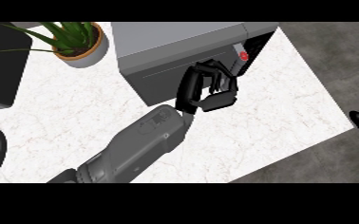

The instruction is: Pick up the milk, place it into the microwave and close the microwave

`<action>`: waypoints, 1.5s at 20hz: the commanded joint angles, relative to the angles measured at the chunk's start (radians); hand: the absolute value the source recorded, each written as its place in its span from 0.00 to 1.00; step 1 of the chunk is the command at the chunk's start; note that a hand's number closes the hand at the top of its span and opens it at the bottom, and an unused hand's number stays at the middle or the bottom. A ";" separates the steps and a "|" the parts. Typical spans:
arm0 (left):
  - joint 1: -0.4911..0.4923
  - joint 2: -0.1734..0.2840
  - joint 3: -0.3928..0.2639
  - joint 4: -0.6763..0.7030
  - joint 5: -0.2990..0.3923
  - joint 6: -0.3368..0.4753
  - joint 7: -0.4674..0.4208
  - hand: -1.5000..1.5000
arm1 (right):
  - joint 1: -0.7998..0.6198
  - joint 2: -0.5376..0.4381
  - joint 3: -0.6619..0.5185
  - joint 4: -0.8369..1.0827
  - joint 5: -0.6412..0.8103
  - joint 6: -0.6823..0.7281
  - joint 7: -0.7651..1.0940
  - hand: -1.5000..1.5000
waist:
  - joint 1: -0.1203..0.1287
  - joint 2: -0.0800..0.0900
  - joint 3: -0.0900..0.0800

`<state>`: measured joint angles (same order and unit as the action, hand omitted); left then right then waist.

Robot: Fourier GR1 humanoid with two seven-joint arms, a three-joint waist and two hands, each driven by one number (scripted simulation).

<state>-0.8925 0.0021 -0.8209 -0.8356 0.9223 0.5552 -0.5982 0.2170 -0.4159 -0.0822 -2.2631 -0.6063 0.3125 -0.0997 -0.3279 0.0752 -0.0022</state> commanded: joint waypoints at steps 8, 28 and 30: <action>-0.084 -0.002 0.026 0.094 0.055 -0.019 -0.023 1.00 | -0.029 -0.031 -0.034 -0.013 -0.054 -0.006 0.032 0.00 | -0.018 0.016 0.001; -0.096 -0.002 -0.025 0.128 0.126 -0.019 -0.075 1.00 | -0.069 -0.098 -0.035 -0.027 -0.185 0.044 0.092 0.00 | -0.023 0.017 0.002; -0.112 -0.002 -0.018 0.129 0.133 -0.023 -0.079 1.00 | -0.069 -0.102 -0.042 -0.016 -0.196 0.038 0.099 0.00 | -0.014 0.016 0.002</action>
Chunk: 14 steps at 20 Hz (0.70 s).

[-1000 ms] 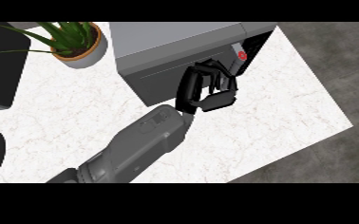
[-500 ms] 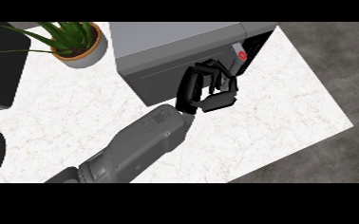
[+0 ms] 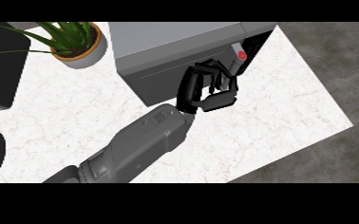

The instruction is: Pick up the milk, place it into the microwave and close the microwave

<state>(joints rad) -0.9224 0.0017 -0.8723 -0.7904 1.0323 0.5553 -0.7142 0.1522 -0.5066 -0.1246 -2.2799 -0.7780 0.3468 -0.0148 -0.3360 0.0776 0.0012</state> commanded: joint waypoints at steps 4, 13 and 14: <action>-0.084 -0.002 0.028 0.089 0.038 -0.014 0.030 1.00 | -0.012 -0.019 -0.006 0.003 -0.040 0.012 0.015 0.00 | -0.011 0.016 0.000; -0.091 -0.002 0.017 0.092 0.070 -0.024 0.013 1.00 | -0.031 -0.055 -0.034 0.006 -0.069 0.029 0.030 0.00 | -0.011 0.016 -0.001; -0.083 -0.002 0.004 0.097 0.068 -0.015 0.006 1.00 | -0.030 -0.053 -0.028 0.007 -0.076 0.030 0.031 0.00 | -0.011 0.017 0.000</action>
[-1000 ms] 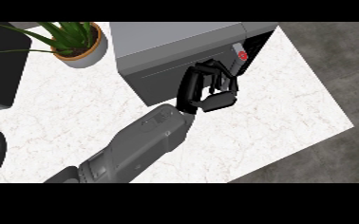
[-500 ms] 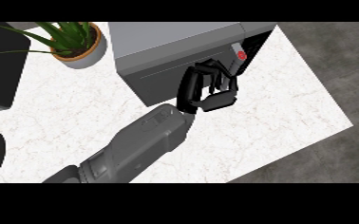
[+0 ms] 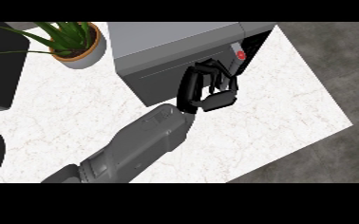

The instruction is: Pick up the milk, place it into the microwave and close the microwave

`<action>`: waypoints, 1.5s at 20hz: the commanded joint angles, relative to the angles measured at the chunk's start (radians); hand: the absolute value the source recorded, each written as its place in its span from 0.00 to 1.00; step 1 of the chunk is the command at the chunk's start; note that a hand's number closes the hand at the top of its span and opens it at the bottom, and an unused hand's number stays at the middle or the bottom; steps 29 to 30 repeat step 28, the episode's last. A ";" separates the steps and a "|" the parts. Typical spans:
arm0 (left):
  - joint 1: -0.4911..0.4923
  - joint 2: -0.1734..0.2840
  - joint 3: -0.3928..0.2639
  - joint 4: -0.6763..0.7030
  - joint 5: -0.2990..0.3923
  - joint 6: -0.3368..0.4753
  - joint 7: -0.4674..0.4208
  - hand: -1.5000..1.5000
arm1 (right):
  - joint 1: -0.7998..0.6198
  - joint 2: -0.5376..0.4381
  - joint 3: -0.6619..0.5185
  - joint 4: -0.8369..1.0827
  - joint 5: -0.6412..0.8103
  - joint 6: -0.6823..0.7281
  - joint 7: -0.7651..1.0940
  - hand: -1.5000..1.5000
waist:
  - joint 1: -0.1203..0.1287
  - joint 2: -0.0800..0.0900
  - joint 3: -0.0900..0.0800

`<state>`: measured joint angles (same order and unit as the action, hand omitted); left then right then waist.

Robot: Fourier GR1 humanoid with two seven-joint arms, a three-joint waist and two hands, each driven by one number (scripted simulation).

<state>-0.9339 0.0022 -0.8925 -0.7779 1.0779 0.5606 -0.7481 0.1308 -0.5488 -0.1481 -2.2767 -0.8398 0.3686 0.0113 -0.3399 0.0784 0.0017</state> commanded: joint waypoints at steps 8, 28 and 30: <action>-0.087 -0.002 -0.063 0.166 -0.005 0.019 0.088 1.00 | -0.030 -0.019 0.003 -0.007 -0.096 0.034 0.006 0.00 | 0.002 0.011 0.003; -0.026 -0.002 -0.097 0.233 0.115 0.043 0.113 0.00 | 0.035 -0.061 -0.083 -0.064 -0.152 0.023 0.039 0.00 | 0.089 -0.013 -0.003; -0.026 -0.002 -0.097 0.233 0.115 0.043 0.113 0.00 | 0.035 -0.061 -0.083 -0.064 -0.152 0.023 0.039 0.00 | 0.089 -0.013 -0.003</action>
